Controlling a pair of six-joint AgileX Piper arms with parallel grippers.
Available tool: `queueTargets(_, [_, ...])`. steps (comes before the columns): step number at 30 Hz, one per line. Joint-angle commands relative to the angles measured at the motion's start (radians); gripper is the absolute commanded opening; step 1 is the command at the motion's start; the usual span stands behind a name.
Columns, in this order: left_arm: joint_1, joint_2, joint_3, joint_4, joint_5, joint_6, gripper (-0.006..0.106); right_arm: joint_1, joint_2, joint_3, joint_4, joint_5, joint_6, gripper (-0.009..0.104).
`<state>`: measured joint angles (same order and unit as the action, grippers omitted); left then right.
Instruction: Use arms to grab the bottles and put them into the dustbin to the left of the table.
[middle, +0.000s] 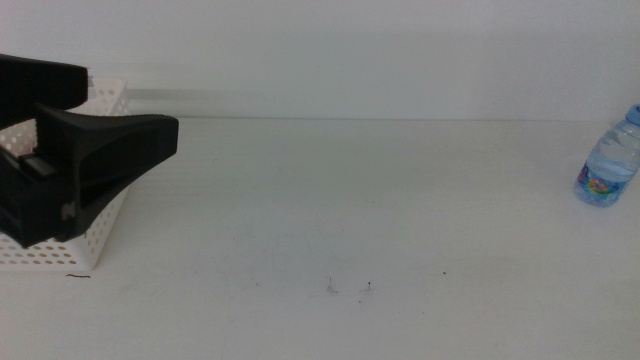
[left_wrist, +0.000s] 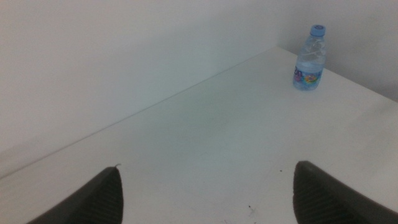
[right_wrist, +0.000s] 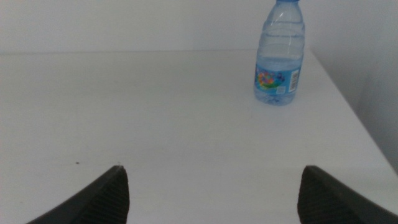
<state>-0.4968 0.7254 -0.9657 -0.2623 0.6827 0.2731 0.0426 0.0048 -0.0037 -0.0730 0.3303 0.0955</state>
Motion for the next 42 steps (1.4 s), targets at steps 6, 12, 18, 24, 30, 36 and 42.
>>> queueTargets(6, [-0.003, -0.003, 0.006, -0.004, -0.014, -0.012, 0.094, -0.004, -0.005, 0.004, -0.028, -0.104, -0.018, 0.086])
queueTargets(12, [-0.003, -0.003, 0.006, -0.004, -0.014, -0.012, 0.094, -0.004, -0.005, 0.004, -0.024, -0.147, -0.013, 0.086])
queueTargets(18, [-0.003, -0.003, 0.006, -0.004, -0.014, -0.012, 0.094, -0.004, -0.005, 0.004, -0.134, -0.32, -0.052, 0.086])
queueTargets(24, [-0.003, -0.003, 0.006, -0.002, -0.014, -0.012, 0.094, -0.004, 0.066, 0.004, -0.116, -0.41, -0.052, 0.086])
queueTargets(30, [-0.003, -0.003, 0.006, 0.001, -0.014, -0.012, 0.094, -0.004, 0.341, 0.004, -0.063, -0.546, -0.054, 0.086])
queueTargets(36, [-0.003, -0.003, 0.006, 0.001, -0.014, -0.012, 0.094, -0.004, 0.669, -0.068, 0.012, -0.654, -0.115, 0.086])
queueTargets(42, [-0.003, -0.003, 0.006, 0.001, -0.014, -0.012, 0.094, -0.004, 0.909, -0.07, 0.022, -0.96, -0.027, 0.086])
